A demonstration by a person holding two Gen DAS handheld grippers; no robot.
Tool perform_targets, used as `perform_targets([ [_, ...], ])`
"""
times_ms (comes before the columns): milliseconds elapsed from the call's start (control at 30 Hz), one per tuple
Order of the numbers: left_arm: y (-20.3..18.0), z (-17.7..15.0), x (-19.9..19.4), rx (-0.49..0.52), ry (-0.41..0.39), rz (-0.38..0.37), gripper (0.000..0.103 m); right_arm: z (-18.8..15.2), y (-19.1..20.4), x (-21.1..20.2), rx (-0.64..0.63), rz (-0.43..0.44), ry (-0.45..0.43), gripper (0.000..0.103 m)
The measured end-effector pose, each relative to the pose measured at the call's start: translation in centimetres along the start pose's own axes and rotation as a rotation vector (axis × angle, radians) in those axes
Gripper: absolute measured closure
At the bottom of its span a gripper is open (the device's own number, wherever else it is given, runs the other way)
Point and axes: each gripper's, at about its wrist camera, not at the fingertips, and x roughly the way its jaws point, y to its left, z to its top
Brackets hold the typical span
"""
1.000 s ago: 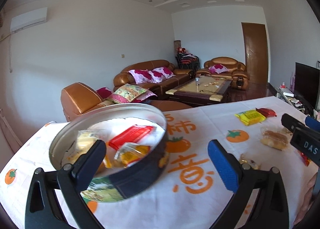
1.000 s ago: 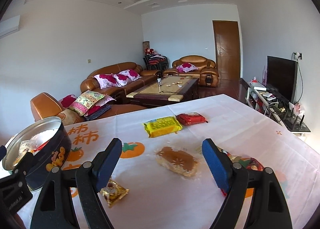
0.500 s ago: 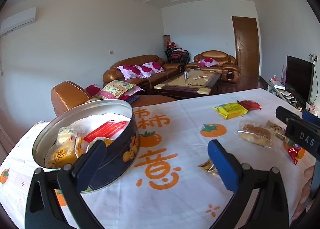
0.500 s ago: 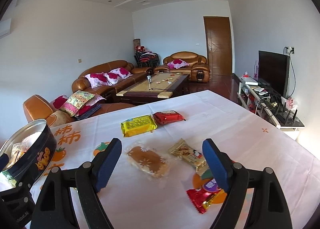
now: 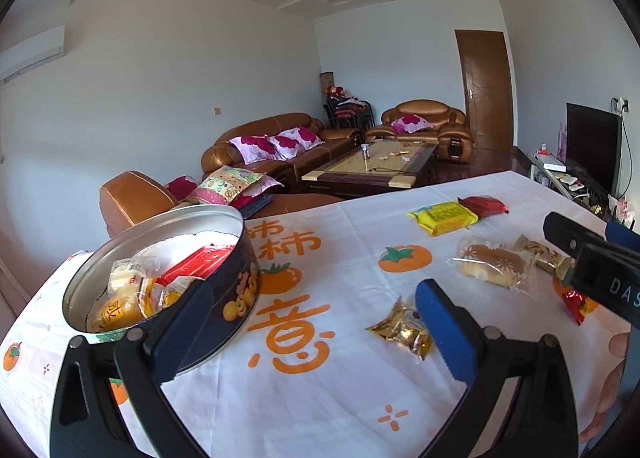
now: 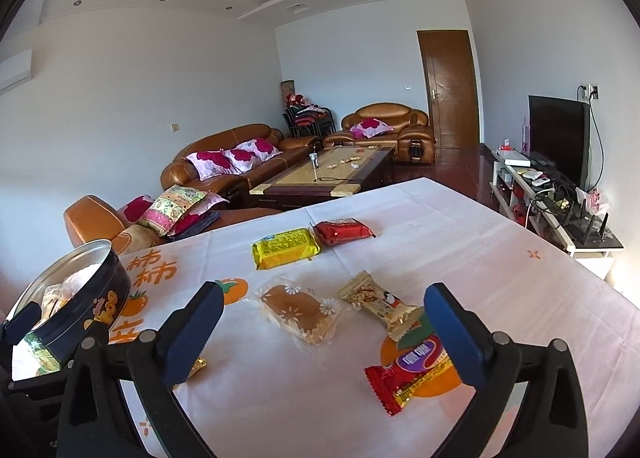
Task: Organize snacks
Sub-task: 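Withdraw both tools from the tin back toward the snack pile, then grasp the purple-red chocolate bar with right tool while left grasps gold foil candy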
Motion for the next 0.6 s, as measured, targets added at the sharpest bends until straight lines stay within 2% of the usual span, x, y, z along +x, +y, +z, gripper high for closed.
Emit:
perform_targets([
  [267, -1.0, -0.1, 0.2, 0.032, 0.043, -0.023, 0.000, 0.2, -2.3, 0.7, -0.043, 0.014, 0.068, 0.002],
  [467, -1.7, -0.4, 1.2, 0.076, 0.120, -0.093, 0.000, 0.6, -9.7, 1.3, 0.007, -0.011, 0.161, 0.002],
  [600, -2.4, -0.6, 1.9, 0.115, 0.165, -0.131, 0.000, 0.8, -12.4, 1.8, -0.002, 0.004, 0.229, 0.002],
])
